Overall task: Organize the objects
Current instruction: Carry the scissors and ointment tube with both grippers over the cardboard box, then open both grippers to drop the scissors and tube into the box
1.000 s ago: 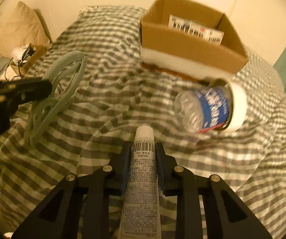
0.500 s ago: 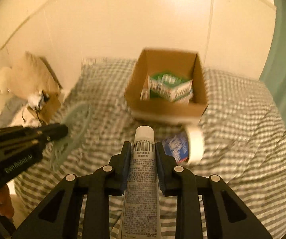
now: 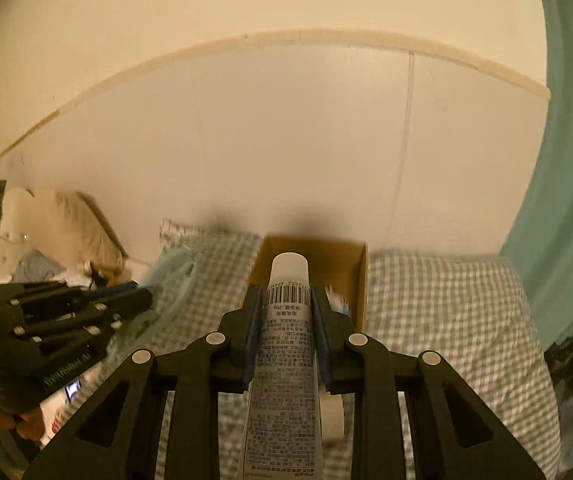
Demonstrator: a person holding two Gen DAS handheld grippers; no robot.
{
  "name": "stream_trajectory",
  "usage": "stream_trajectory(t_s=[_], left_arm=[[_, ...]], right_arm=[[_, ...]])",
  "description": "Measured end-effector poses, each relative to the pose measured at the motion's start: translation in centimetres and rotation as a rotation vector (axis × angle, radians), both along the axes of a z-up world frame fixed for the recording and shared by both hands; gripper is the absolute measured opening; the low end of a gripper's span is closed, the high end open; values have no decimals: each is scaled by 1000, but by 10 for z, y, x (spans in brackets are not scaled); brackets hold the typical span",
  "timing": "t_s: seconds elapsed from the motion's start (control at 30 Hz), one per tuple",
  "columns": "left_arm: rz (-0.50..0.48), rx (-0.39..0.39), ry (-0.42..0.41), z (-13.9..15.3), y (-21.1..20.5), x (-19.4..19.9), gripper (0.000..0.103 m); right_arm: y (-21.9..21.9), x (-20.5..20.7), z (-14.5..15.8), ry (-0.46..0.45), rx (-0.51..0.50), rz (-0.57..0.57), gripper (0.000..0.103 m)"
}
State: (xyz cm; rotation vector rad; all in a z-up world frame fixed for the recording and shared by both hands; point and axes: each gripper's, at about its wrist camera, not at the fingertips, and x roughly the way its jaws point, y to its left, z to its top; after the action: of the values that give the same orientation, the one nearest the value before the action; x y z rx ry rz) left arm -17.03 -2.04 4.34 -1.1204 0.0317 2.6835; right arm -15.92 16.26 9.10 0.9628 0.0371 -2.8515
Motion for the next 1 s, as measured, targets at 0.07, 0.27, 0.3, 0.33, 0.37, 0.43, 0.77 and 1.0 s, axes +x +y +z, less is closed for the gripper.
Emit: stream_trajectory(t_s=[0.07,0.27,0.3,0.33,0.37,0.43,0.77,1.0], left_arm=[[3,-4,11,3,3,-16,9],[-6,6,32,-13,14,-72,9],[-2,6,30,-19,16,-81,9],[1,6,26,-26,16,-89,9],[3,8,19,-34,16,-96,9],[0,4,-8,-56,19,-114,9],[-30,-69,-64,-140,29,-157,9],[-42,-66,-63,-149,34,-158,10]], right_arm=[[-3,-17,12,19,13,2,24],[2,-75,14,45,13,-2,24],[3,-83,11,42,13,-5,24],[4,-93,4,34,14,-8,24],[7,-105,-5,24,13,-12,24],[9,-123,-20,5,13,-20,24],[37,-197,-121,-127,-1,-42,24],[46,-201,-143,-145,-40,-47,24]])
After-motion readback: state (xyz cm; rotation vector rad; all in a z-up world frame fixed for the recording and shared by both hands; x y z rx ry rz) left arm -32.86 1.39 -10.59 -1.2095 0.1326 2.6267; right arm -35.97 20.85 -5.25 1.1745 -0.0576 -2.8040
